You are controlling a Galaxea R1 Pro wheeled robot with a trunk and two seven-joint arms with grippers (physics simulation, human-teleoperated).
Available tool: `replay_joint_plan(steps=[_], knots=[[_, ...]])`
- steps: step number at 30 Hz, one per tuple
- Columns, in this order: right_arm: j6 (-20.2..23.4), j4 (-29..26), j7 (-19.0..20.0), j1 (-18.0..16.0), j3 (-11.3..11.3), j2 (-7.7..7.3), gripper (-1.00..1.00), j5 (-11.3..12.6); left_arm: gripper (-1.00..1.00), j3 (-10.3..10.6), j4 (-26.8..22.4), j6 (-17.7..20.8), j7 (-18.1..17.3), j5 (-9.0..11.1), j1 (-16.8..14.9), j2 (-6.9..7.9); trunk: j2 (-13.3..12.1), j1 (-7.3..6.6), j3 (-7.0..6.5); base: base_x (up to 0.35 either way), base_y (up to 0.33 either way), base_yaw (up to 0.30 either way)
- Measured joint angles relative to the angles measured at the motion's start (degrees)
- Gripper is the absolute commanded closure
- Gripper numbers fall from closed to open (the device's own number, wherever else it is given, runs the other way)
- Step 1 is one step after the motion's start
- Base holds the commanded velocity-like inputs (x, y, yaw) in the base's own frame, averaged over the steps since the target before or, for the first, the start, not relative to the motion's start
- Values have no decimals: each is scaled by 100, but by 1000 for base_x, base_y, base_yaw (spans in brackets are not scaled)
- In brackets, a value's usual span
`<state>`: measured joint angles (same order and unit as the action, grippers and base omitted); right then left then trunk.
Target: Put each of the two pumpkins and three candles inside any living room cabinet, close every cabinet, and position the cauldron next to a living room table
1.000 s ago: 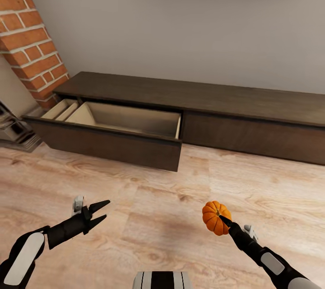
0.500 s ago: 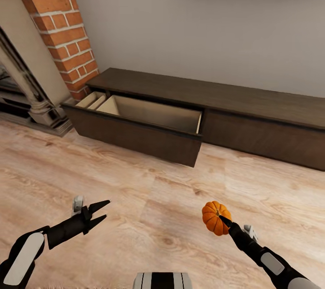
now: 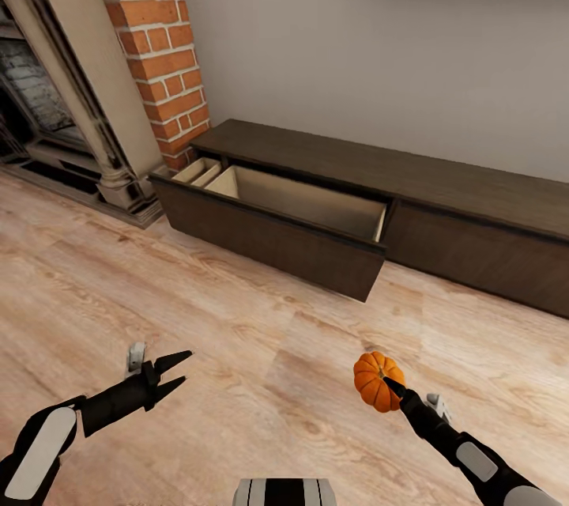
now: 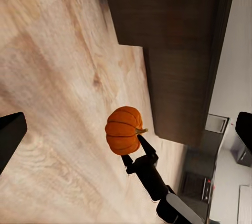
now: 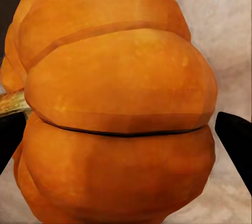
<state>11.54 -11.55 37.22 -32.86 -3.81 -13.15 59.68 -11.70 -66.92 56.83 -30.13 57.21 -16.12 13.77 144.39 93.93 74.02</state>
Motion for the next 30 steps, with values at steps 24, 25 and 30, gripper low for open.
replay_joint_plan(steps=[24,25,30], knots=[[2,-3,2,-1,10,0,100,3,-100,-16,2,0,-2,75,0,6,0,0,-103,-53,0,253],[2,-3,3,-1,9,1,100,0,-100,-17,1,0,-1,116,0,9,0,0,-107,0,0,253],[0,-1,2,0,4,1,100,-11,-100,-18,0,-1,0,191,0,13,4,8,-62,0,0,253]])
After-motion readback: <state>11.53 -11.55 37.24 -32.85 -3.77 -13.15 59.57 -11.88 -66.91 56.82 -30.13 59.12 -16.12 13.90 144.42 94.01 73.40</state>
